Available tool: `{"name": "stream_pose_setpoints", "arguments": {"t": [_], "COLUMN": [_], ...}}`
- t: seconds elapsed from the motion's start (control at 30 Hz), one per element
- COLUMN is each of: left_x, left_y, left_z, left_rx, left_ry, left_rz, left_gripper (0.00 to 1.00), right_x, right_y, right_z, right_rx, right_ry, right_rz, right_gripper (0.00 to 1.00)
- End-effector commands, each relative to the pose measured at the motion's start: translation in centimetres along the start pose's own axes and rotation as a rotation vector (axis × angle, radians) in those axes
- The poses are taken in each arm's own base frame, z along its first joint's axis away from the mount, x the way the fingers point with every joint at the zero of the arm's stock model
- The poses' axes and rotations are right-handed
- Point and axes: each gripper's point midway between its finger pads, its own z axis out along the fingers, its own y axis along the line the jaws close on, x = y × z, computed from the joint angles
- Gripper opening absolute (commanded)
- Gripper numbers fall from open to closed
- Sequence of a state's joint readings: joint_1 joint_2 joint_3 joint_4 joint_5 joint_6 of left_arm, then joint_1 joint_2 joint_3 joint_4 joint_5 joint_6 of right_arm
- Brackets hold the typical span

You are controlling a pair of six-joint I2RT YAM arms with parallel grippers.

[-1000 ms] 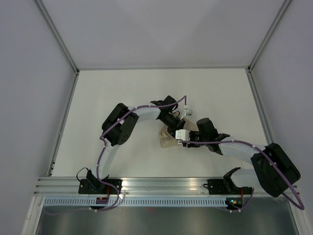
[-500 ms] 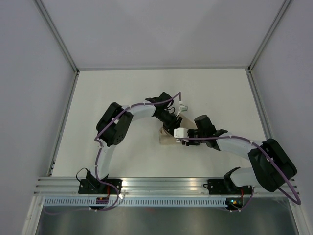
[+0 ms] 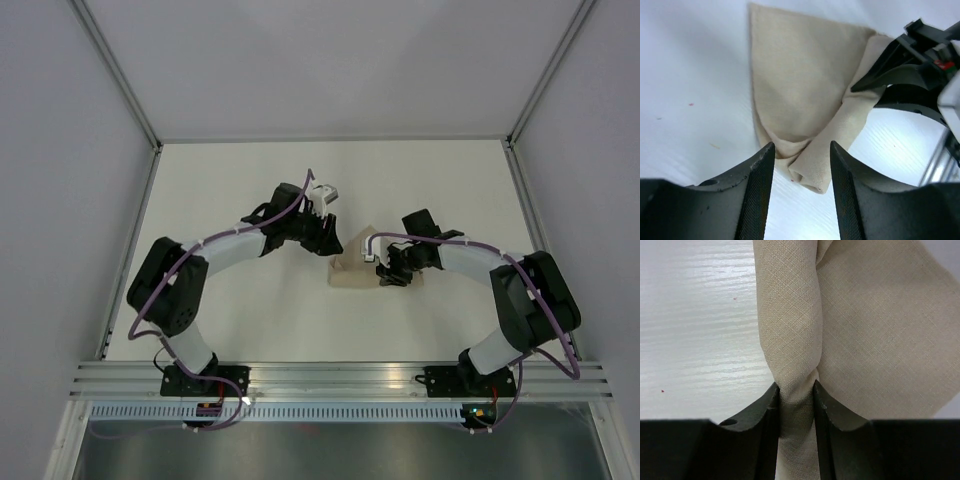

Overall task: Fold the napkin, place the utensils inside, and roll it up
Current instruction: Roll the napkin with the utensil

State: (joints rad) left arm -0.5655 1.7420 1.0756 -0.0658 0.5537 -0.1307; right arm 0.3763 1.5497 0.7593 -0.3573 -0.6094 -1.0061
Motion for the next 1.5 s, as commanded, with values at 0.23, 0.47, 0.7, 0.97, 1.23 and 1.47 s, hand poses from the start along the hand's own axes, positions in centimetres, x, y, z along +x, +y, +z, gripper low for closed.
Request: {"name": "stream_pose_setpoints", "arguments": {"t": [0.23, 0.47, 0.7, 0.97, 1.23, 1.47], "left_x": [-5.9, -4.9, -1.4, 1.1, 3.7, 6.4], "left_y": [-0.8, -5.1, -7.7, -7.9, -6.8, -5.6], "left_z": [-5.4, -2.8, 2.2, 6.7, 9.3, 10.2], "left_rx": [-0.293, -0.375, -0.333, -0.269, -0.221, -0.184], "left_ry": [-0.501, -0.487, -0.340, -0.216, -0.102, -0.009], "left_rz": [0.301, 0.648, 0.921, 1.057, 1.085, 1.018], "left_gripper": [0.57, 0.61, 0.63, 0.67, 0.69, 0.56], "right_x": [2.1, 2.9, 3.3, 3.8, 3.9, 3.9], "right_y": [2.1, 1.7, 1.6, 1.5, 1.5, 1.5], "right_z": [0.6, 1.5, 1.9, 2.1, 2.1, 2.1], "right_rx": [-0.274, -0.303, -0.319, -0.321, -0.326, -0.327], "right_ry": [0.029, 0.053, 0.068, 0.083, 0.081, 0.081], "right_rz": [0.205, 0.265, 0.299, 0.312, 0.315, 0.321], "right_gripper": [0.21, 0.21, 0.20, 0.20, 0.20, 0.20]}}
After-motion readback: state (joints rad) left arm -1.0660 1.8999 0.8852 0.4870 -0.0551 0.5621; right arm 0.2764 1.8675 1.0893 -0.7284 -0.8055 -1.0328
